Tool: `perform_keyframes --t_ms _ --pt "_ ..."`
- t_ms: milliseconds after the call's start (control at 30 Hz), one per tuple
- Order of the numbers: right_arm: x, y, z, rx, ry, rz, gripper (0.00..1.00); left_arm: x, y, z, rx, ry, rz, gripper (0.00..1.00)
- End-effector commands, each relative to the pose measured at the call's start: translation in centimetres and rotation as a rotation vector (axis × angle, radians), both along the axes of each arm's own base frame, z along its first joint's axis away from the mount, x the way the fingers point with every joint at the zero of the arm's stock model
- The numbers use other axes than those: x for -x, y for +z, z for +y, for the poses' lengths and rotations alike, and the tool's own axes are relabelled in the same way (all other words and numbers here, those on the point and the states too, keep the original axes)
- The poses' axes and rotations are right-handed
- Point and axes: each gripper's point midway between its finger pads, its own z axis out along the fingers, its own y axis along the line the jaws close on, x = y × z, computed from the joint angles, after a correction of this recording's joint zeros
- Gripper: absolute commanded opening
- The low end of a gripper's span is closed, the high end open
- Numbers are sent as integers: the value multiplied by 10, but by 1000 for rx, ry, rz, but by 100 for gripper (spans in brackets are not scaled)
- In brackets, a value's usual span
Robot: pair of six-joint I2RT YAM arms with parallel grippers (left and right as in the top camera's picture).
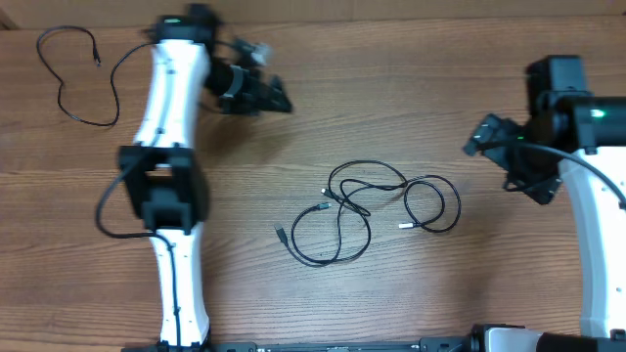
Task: Untangle cables
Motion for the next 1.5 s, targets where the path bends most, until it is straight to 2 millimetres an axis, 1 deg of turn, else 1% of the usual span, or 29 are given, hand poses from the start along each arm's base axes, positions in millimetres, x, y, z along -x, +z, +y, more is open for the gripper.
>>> perform_keyframes --t_ms 0,100,167,233,367,467,567,600,700,833,933,1033,1100,1167,1200,1300,1367,1400,1467 --pt "2 2 -22 6 -80 0 100 20 4 -35 -209 -243 -132 100" --pt "1 3 -38 7 -133 -13 100 42 4 -75 -199 -407 -167 100" --pt "1 3 -48 8 -168 -21 100 55 4 -100 -193 -474 -183 100" --pt "2 3 -56 8 -196 -22 100 66 3 -119 -192 -532 -200 100" --pt "4 3 -63 9 -223 -23 100 82 0 -145 -203 -615 -228 100" --pt "4 3 -64 9 -224 -23 100 94 -5 -155 -200 -697 -241 97" --pt "4 3 -64 9 -224 -23 100 98 -10 -156 -219 -727 -241 92" --pt "4 3 -64 9 -224 -23 100 99 -11 -155 -222 -736 -240 87" --pt "4 3 -64 9 -224 -23 100 99 -14 -150 -238 -746 -233 87" --pt "4 3 -64 9 -224 -23 100 105 -17 -142 -243 -801 -220 87" --pt "4 3 -64 9 -224 -23 100 103 -18 -139 -244 -803 -222 84" --pt "4 3 -64 9 -224 -23 100 104 -19 -138 -245 -813 -218 79" --pt "4 4 -64 9 -224 -23 100 106 -19 -134 -246 -810 -201 84" --pt "4 3 -64 9 -224 -23 100 108 -17 -135 -214 -800 -187 92" --pt "4 3 -64 9 -224 -23 100 112 -13 -136 -177 -789 -168 95" --pt "4 3 -64 9 -224 -23 100 123 1 -139 -40 -816 -146 96" --pt "4 3 -64 9 -224 -23 100 129 12 -137 55 -840 -143 96" --pt "4 3 -64 9 -224 -23 100 130 16 -135 87 -842 -140 96" --pt "4 3 -64 9 -224 -23 100 122 21 -129 128 -801 -145 97"
